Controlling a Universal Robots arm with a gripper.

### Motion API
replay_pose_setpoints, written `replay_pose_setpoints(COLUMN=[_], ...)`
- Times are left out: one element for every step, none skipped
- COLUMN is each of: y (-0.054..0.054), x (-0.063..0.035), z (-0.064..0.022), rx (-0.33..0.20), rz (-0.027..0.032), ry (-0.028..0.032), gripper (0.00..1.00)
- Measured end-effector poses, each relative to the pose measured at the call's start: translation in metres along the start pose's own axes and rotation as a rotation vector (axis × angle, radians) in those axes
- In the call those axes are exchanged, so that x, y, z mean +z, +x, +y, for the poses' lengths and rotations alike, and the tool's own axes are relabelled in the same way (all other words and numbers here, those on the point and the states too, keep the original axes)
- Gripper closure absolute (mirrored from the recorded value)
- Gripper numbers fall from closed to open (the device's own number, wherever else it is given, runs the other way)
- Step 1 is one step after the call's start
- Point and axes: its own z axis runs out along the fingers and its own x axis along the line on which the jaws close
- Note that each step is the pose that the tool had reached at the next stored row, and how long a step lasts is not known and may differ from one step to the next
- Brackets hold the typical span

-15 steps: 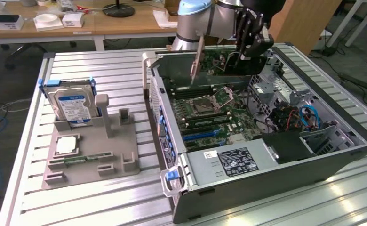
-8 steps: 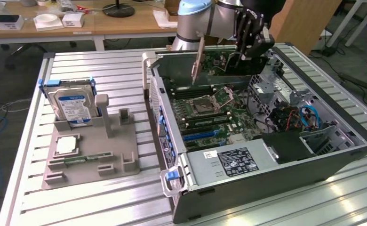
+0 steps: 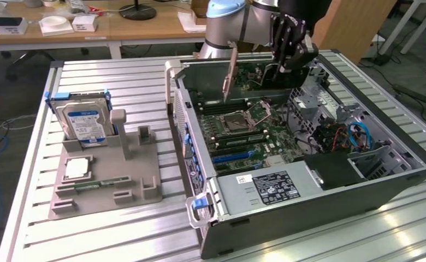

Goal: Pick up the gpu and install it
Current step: 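Insert the gpu into the slot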

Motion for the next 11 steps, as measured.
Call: replay_pose_setpoints(y=[0.0001,0.0001,0.0002,0.0003,0.0004,0.0006,0.0006,0.0006,0.0006,0.0006,0.0006], x=[0.0017,0.0036,0.0054,0.0071,0.0085,0.0094,0.0094,0.0094,0.0095,0.0095,0.0095], z=[0.0,0.0001,0.0002,0.0002,0.0006,0.0007,0.0007,0.0006,0.0006,0.0006,0.0006], rx=[-0.002,-0.004,-0.007,-0.009,-0.011,-0.011,-0.011,-0.011,-0.011,-0.011,-0.011], rz=[0.0001,-0.0001,-0.0002,-0.0002,-0.0002,-0.0002,0.0002,0.001,0.0014,0.0014,0.0014], ry=[0.0,0.0,-0.0002,-0.0003,-0.0004,-0.0004,-0.0005,-0.0005,-0.0004,-0.0004,-0.0004], gripper=[0.73,0.73,0.73,0.73,0.73,0.73,0.73,0.73,0.73,0.73,0.73])
